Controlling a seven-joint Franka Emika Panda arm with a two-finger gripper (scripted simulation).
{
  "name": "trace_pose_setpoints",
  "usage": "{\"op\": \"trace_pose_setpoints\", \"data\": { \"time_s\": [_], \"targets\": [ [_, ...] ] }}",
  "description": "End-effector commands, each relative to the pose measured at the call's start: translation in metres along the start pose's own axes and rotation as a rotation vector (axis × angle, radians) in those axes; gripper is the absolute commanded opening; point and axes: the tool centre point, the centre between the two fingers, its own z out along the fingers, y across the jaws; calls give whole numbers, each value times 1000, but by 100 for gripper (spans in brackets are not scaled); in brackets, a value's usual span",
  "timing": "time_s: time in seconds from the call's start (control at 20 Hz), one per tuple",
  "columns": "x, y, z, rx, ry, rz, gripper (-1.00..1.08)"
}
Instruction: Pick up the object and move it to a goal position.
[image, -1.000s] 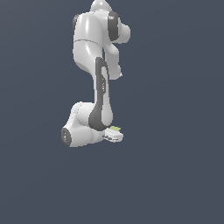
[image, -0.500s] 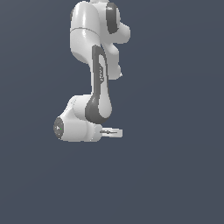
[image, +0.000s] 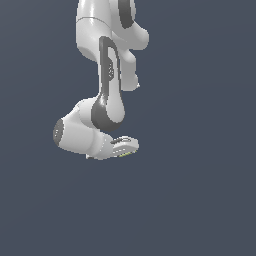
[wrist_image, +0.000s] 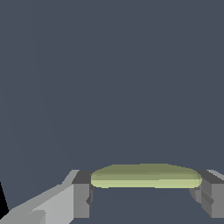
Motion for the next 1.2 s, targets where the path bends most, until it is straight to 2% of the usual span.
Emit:
{"op": "trace_pose_setpoints", "data": {
  "time_s": [0.0, 0.25, 0.55, 1.15],
  "targets": [
    [2, -5, -8, 8, 32, -58, -100],
    [3, -12, -20, 22, 80, -144, -100],
    [3, -17, -30, 34, 115, -207, -100],
    [2, -18, -31, 39, 121, -219, -100]
  ]
}}
